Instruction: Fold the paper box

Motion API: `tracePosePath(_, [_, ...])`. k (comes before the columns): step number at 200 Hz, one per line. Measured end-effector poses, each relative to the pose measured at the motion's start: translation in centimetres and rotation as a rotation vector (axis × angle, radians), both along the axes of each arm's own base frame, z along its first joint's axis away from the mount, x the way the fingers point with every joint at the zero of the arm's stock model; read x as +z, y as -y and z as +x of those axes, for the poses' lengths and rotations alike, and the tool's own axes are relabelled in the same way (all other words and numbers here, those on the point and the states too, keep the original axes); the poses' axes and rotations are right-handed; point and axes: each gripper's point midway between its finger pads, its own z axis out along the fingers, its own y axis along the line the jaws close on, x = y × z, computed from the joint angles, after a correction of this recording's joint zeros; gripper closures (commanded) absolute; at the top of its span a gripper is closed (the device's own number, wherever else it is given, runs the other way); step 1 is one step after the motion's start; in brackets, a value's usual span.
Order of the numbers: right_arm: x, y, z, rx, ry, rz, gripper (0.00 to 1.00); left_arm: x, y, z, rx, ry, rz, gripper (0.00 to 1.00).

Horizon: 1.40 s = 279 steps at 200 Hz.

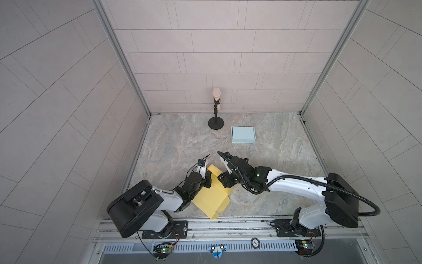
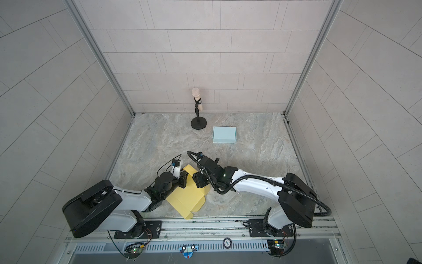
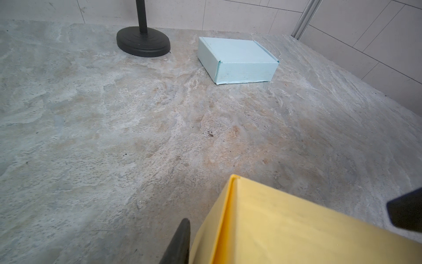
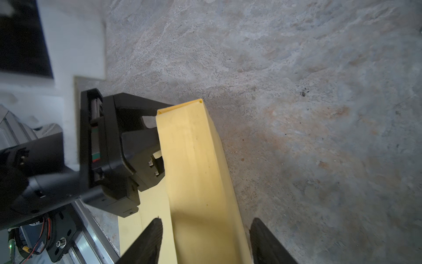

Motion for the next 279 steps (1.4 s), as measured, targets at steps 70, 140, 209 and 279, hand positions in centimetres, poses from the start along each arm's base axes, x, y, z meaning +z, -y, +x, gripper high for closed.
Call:
tracePosePath(70, [1.7, -1.3, 1.1, 0.034, 0.047, -0.024, 0.33, 0.0, -0.7, -0.6, 0.008, 0.001, -0.005, 0.64])
tracePosePath(140, [-0.5, -0.9, 1.0, 0.056, 0.022, -0.105, 0.34, 0.2, -2.0, -2.3, 0.008, 0.000, -0.041, 0.61])
tracePosePath(209, [-0.4, -1.4, 1.6, 0.071, 0.031, -0.136, 0.36, 1.5, -2.3, -3.0, 0.011, 0.005, -0.124, 0.60])
tracePosePath(279, [-1.3, -0.5, 2.0, 0.063, 0.028, -0.184, 0.44, 0.9, -3.1, -3.7, 0.035, -0.054, -0.126, 0.59])
